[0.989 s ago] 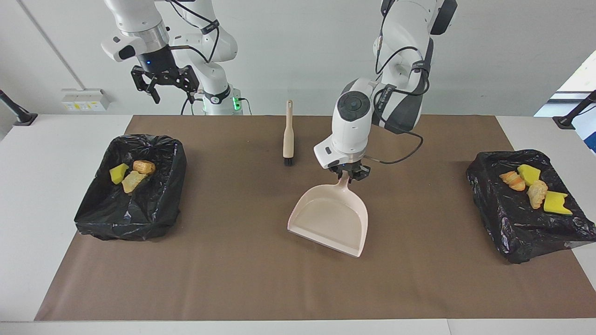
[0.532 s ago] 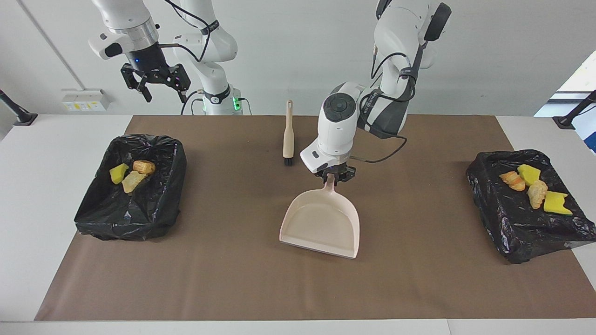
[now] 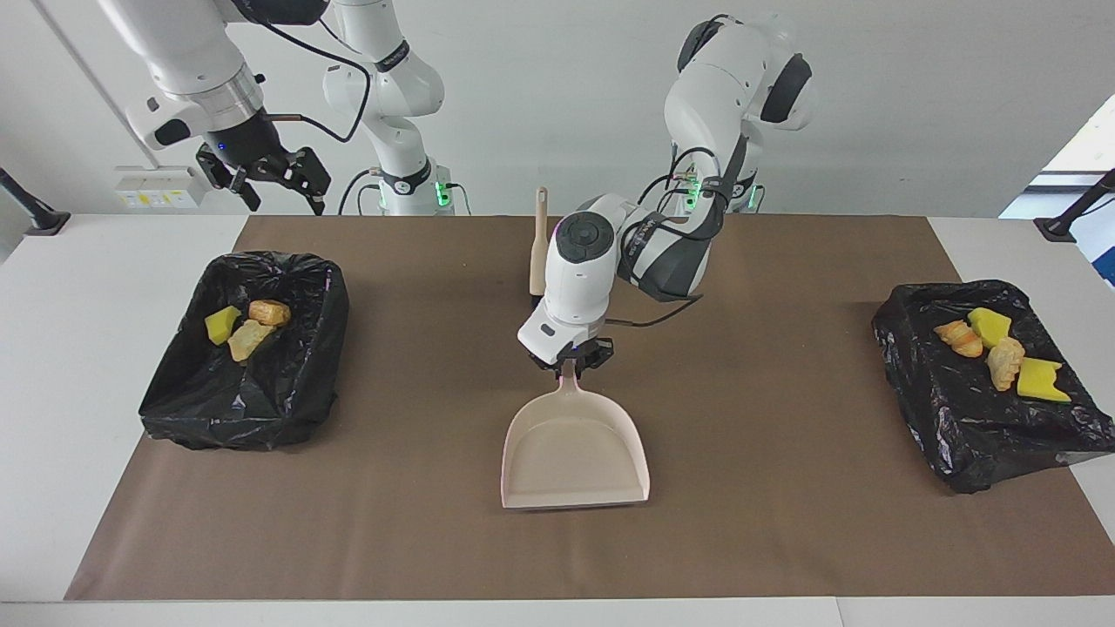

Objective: Sweep and dump trash in bin
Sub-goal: 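Place the empty dustpan on the table with the left gripper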

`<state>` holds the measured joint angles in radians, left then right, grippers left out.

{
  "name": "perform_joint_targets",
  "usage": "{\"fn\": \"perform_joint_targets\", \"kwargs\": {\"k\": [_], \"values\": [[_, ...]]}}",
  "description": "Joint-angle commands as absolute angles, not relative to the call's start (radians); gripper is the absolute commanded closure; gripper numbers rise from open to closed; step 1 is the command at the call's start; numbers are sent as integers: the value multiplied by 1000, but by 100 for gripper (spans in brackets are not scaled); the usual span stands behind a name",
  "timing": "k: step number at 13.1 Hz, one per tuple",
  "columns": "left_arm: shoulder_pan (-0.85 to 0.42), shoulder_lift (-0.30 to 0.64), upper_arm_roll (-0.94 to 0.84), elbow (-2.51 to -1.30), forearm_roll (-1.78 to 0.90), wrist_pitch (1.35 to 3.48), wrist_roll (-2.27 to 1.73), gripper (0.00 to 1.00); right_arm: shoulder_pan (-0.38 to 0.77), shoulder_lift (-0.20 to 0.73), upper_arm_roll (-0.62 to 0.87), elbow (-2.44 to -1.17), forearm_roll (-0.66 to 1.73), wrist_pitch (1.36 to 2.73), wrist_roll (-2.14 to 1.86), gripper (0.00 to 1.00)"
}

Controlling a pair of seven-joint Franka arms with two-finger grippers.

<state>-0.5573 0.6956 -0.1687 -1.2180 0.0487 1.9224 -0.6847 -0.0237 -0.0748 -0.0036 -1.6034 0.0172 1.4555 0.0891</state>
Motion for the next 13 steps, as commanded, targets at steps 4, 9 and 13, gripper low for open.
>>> {"fn": "perform_joint_targets", "kwargs": {"k": [4, 9, 13], "values": [[-546, 576, -138, -1331, 61, 1940, -551, 0, 34, -123, 11, -1664, -92, 1525, 86, 0], [-425, 358, -137, -1500, 63, 1887, -365, 0, 18, -114, -1, -1663, -83, 1568, 61, 0], [-278, 186, -138, -1577, 61, 1789, -116, 0, 3, -114, -6, -1663, -52, 1562, 64, 0]]}}
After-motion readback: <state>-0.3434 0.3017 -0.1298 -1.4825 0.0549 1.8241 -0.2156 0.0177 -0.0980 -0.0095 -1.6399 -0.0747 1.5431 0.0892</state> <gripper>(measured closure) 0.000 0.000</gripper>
